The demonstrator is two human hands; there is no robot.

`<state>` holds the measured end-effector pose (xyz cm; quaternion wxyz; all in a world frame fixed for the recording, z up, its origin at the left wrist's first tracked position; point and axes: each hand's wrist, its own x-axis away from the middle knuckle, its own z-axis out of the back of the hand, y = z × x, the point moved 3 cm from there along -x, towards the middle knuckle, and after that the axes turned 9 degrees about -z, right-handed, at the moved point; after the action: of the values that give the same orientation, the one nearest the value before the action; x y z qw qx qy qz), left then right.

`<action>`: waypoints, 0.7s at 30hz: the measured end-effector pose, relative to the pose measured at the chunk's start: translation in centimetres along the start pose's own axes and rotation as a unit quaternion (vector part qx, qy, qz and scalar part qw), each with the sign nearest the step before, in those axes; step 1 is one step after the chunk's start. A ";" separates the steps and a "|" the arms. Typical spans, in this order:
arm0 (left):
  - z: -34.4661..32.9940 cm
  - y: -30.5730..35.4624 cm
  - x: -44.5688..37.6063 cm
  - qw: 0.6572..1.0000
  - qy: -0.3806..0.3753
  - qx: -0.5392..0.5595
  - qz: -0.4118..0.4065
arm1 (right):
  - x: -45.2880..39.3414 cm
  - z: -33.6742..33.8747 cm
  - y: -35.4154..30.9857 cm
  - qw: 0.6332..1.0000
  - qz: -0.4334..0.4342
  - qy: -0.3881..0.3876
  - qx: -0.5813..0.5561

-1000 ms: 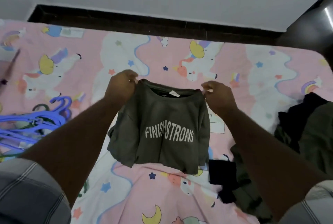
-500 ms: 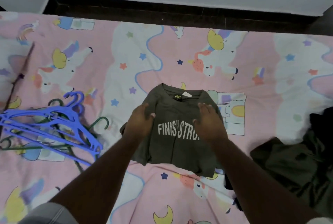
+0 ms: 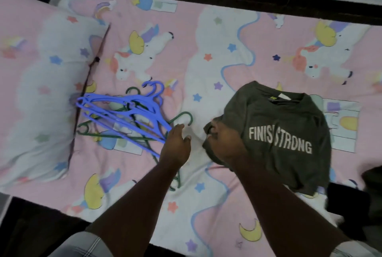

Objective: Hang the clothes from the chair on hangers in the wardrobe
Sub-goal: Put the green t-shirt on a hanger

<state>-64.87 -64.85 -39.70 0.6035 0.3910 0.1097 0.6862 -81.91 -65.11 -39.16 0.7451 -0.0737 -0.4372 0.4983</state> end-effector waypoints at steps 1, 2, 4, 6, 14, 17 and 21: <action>1.1 -1.4 0.0 1.000 0.006 0.009 0.013 | 0.0 -1.7 -1.2 1.000 -0.013 -0.025 -0.012; 2.1 -2.7 -0.1 1.000 0.011 0.013 0.021 | -0.1 -3.3 -2.3 0.999 -0.018 -0.042 -0.018; 3.6 -5.1 -0.3 0.999 0.011 0.026 0.041 | -0.3 -6.3 -4.2 0.997 -0.023 -0.072 -0.005; 4.7 -6.9 -0.4 0.998 0.005 0.037 0.052 | -0.5 -8.8 -5.8 0.995 -0.035 -0.094 0.018; 6.3 -10.0 -0.3 0.994 -0.004 0.092 0.056 | -1.4 -12.5 -7.7 0.996 -0.085 -0.041 -0.001; 6.4 -10.2 -0.4 0.988 0.010 0.140 0.067 | -0.8 -13.2 -8.4 0.996 -0.073 -0.054 0.012; 6.5 -11.0 -0.5 0.968 0.042 0.225 0.104 | -0.8 -14.3 -8.5 0.993 -0.055 -0.058 0.083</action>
<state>-52.41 -64.72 -42.38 0.4205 0.4966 0.2456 0.7185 -65.88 -65.29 -43.74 0.7482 0.0421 -0.4403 0.4945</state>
